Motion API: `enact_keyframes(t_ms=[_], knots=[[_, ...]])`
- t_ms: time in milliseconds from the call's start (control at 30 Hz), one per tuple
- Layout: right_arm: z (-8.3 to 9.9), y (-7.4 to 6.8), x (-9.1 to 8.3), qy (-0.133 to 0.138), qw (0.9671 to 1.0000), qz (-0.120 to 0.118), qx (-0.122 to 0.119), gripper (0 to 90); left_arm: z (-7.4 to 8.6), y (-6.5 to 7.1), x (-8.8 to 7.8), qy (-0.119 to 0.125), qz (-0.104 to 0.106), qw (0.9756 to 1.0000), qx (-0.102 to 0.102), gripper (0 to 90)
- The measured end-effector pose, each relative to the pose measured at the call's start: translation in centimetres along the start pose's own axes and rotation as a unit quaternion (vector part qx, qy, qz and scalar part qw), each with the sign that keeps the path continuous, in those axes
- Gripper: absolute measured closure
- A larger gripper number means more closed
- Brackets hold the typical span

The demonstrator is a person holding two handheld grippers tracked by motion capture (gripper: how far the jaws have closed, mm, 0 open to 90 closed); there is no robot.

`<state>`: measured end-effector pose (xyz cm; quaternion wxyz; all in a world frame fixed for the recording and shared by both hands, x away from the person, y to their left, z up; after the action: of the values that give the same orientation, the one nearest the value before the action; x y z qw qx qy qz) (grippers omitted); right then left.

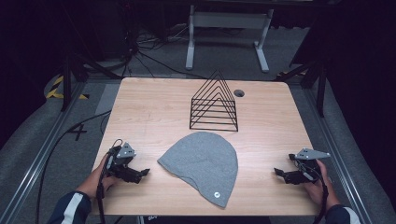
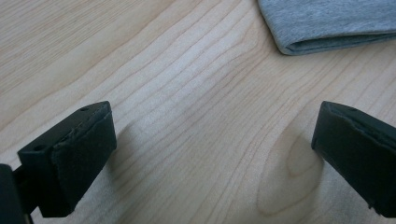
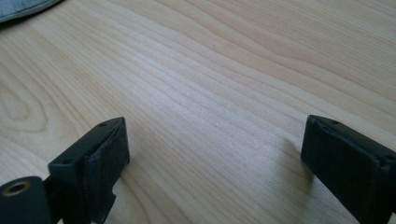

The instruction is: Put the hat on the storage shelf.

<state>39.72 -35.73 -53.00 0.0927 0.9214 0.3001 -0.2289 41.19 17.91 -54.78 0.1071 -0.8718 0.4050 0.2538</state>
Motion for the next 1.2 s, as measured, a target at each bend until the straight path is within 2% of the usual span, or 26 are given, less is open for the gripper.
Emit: enact_keyframes(t_ms=[167,233,300,333,367,400,433,467,500,533,567,633,700,733,767,833,867,1000,1133,1167,1200], knots=[[0.0,-0.1,-0.1,0.0,1.0,0.003,0.002,8.2,0.0,-0.2,0.0,0.0,0.02,0.9997,0.016,0.3],[0.1,-0.2,-0.2,-0.001,1.0,0.002,0.002,8.3,-0.2,-0.3,0.1,-0.008,0.033,0.9991,0.025,0.3],[0.1,-0.2,-0.2,0.0,1.0,0.0,0.001,8.4,-0.4,-0.4,0.2,-0.017,0.036,0.9988,0.029,0.8],[0.1,-0.2,-0.2,0.0,1.0,-0.002,0.0,8.5,-0.6,-0.4,0.4,-0.012,0.037,0.9989,0.028,3.0],[0.1,-0.2,-0.2,-0.002,1.0,-0.005,0.0,10.9,-0.9,-0.4,0.3,-0.008,0.045,0.9985,0.03,9.5],[0.1,-0.2,-0.2,-0.002,1.0,-0.005,0.0,10.9,-0.9,-0.4,0.3,-0.008,0.045,0.9985,0.03,20.1],[-0.1,-0.1,-0.4,-0.003,1.0,-0.004,0.003,21.0,-1.2,-0.2,0.4,-0.002,0.052,0.9982,0.03,20.1],[-0.4,-0.2,-0.5,0.002,0.9999,-0.009,0.006,36.3,-1.5,0.0,0.4,-0.006,0.063,0.9975,0.031,24.1],[-0.9,-0.6,-0.7,0.006,0.9996,-0.026,-0.003,37.9,-2.0,0.2,0.4,-0.001,0.068,0.9971,0.032,22.5],[-1.6,-1.1,-0.8,0.012,0.9994,-0.027,-0.016,43.7,-2.7,0.5,0.4,0.015,0.075,0.9965,0.035,26.2],[-2.2,-1.6,-0.8,0.018,0.999,-0.032,-0.023,46.9,-3.5,0.8,0.4,0.031,0.081,0.9956,0.036,31.8],[-3.6,-3.3,-0.6,0.038,0.9975,-0.054,-0.026,52.6,-4.5,1.4,0.7,0.043,0.088,0.9947,0.031,32.5],[-4.8,-5.4,-0.2,0.048,0.9954,-0.074,-0.037,58.0,-5.0,1.8,0.9,0.042,0.091,0.9943,0.038,33.6],[-5.3,-6.8,0.3,0.043,0.9944,-0.082,-0.05,60.9,-5.7,2.7,1.5,0.039,0.102,0.9927,0.052,34.1],[-5.5,-7.7,0.6,0.04,0.9934,-0.091,-0.057,63.2,-6.0,3.2,1.9,0.034,0.107,0.9918,0.061,34.4],[-6.0,-9.9,1.5,0.038,0.9899,-0.114,-0.075,68.5,-6.3,3.7,2.3,0.035,0.111,0.991,0.066,36.6],[-6.2,-11.4,2.0,0.037,0.9879,-0.129,-0.078,71.1,-6.9,4.6,3.2,0.032,0.122,0.9891,0.076,37.9],[-6.5,-14.8,3.2,0.035,0.9807,-0.171,-0.089,77.9,-7.4,5.7,4.5,0.02,0.14,0.985,0.099,43.9],[-6.4,-18.0,4.0,0.032,0.9724,-0.207,-0.102,80.4,-7.4,6.0,5.6,0.012,0.142,0.984,0.107,50.3],[-6.4,-18.0,4.0,0.032,0.9724,-0.207,-0.102,80.4,-7.4,6.0,5.6,0.012,0.142,0.984,0.107,51.0],[-6.3,-19.4,4.2,0.03,0.9684,-0.223,-0.107,81.4,-7.3,6.1,5.7,0.011,0.143,0.9838,0.108,52.3]])
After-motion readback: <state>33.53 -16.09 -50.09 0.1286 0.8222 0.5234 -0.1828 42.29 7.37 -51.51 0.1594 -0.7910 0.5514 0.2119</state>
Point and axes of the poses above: each handheld gripper's, and its own axes: x roughly forward along the jaws, z roughly out of its underside, y roughly to its right, the point moved 9 cm from there along x, roughly forward along the jaws, and after that the axes turned 15 degrees about y, right-handed, at the moved point
